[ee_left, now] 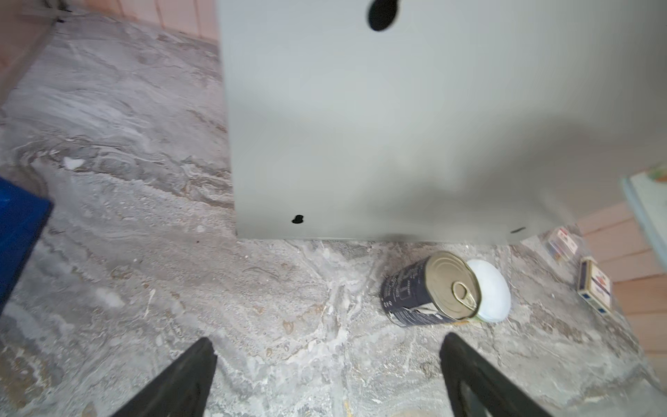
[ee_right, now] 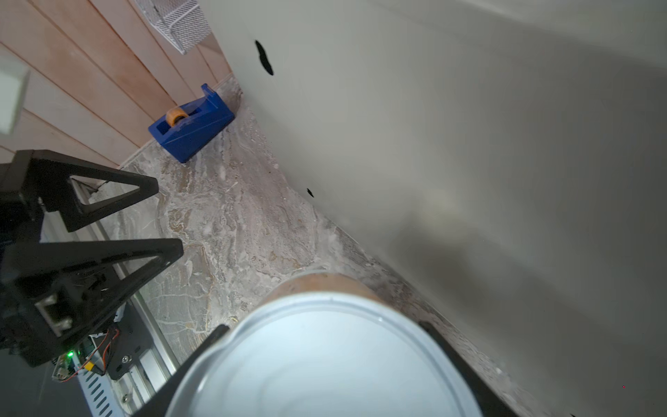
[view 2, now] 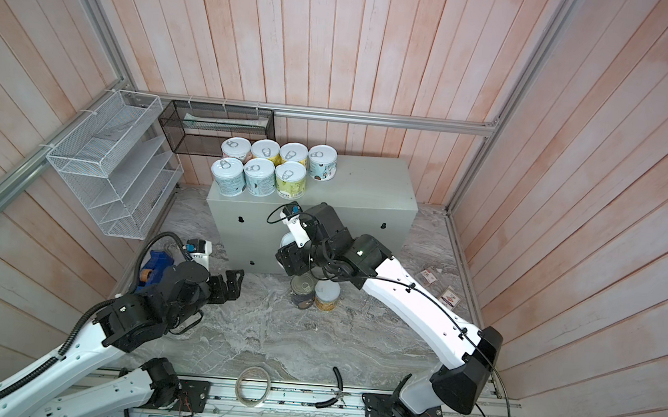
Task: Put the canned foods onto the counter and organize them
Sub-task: 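Carry the can with the right gripper up over the cabinet top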
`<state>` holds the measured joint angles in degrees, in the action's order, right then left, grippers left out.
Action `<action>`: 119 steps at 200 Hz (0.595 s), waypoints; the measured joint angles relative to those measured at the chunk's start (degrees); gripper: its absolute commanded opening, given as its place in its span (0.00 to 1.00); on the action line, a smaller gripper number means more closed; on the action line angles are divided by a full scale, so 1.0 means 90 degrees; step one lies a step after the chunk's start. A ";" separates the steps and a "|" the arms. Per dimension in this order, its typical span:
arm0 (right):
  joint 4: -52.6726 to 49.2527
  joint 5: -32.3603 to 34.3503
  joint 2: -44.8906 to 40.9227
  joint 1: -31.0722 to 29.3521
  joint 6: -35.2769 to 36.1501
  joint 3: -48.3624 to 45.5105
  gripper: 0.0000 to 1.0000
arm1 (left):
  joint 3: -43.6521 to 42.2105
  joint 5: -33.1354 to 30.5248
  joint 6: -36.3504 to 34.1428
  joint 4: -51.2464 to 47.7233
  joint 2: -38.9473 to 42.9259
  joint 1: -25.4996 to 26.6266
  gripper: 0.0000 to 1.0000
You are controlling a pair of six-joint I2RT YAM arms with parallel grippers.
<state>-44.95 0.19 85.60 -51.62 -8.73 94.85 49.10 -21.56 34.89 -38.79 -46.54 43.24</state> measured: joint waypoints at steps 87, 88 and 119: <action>-0.1537 0.0760 0.1022 0.1115 0.0143 0.3587 0.00 | 0.0056 0.1188 -0.0546 0.1399 -0.0775 0.0000 0.96; -0.1564 0.0763 0.1064 0.1139 0.0146 0.3667 0.00 | 0.0053 0.1192 -0.0549 0.1404 -0.0780 0.0000 0.96; -0.1778 0.0886 0.1855 0.1603 0.0199 0.4874 0.00 | 0.0032 0.1258 -0.0658 0.1557 -0.0928 0.0000 0.96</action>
<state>-60.95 8.16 102.30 -37.19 -6.94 138.72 49.39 -10.24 28.97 -24.77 -54.89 43.24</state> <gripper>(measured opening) 0.735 0.958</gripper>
